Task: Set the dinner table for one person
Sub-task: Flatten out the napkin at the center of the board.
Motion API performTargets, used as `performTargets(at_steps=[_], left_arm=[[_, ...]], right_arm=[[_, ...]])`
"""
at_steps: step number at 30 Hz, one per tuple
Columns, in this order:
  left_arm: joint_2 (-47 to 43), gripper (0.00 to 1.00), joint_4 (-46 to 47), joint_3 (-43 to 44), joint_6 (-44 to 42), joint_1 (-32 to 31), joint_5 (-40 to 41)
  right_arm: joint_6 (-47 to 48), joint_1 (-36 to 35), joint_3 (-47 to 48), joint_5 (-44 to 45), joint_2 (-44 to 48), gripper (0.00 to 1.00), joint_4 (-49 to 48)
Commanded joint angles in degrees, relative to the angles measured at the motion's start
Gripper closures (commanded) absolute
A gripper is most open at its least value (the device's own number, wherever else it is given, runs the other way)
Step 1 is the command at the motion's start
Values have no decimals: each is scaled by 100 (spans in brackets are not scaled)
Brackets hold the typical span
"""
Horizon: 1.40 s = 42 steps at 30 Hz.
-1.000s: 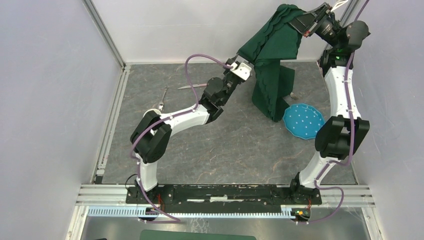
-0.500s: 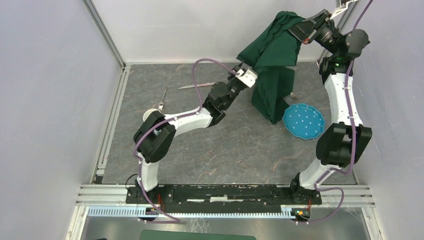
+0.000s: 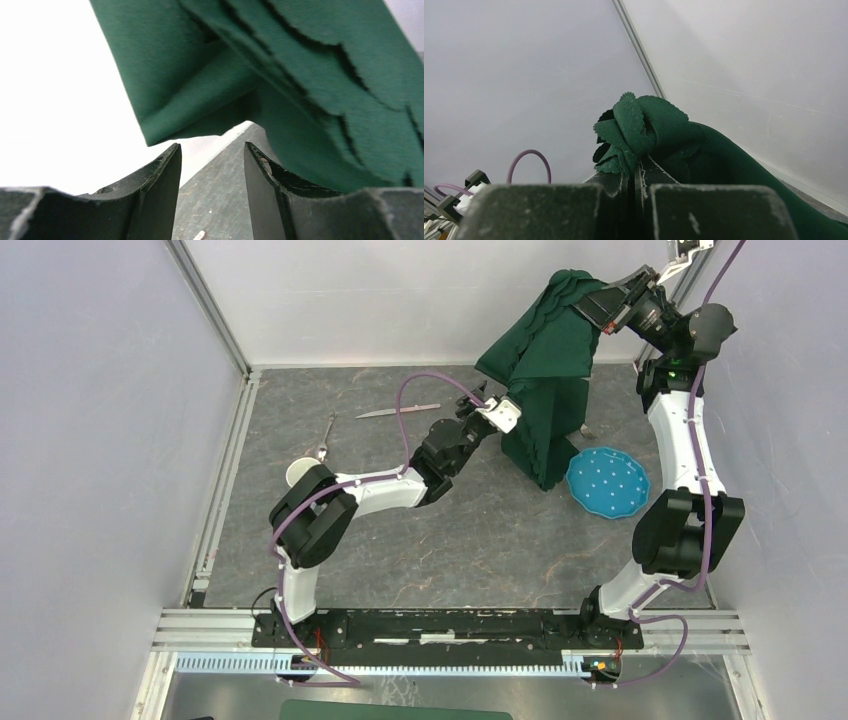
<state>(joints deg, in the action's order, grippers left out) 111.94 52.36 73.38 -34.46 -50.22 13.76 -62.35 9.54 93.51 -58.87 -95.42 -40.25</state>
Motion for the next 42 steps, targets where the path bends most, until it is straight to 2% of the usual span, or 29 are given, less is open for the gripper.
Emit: performTargets(at_steps=[1, 13, 15, 17, 18, 27, 35, 42], left_arm=[[-157, 44, 660, 275, -476, 12, 548], [200, 46, 1169, 900, -998, 60, 946], [223, 59, 1119, 1003, -1001, 73, 926], [240, 88, 1112, 1081, -984, 82, 941], [255, 97, 1162, 1101, -976, 82, 978], [112, 98, 1458, 1039, -1215, 251, 1523], [-808, 98, 728, 801, -576, 1105, 2101], [-1468, 98, -270, 1204, -92, 1747, 2081]], right_arm=[[-72, -34, 343, 236, 318, 100, -519], [-94, -71, 411, 184, 313, 100, -488], [-94, -62, 446, 133, 288, 100, -469], [-72, -66, 463, 119, 296, 100, -440], [-72, -67, 458, 122, 304, 100, -440], [-143, -62, 652, 130, 72, 100, -513], [-410, -66, 898, -24, -272, 100, -520], [-152, -75, 766, -269, -325, 100, -29]])
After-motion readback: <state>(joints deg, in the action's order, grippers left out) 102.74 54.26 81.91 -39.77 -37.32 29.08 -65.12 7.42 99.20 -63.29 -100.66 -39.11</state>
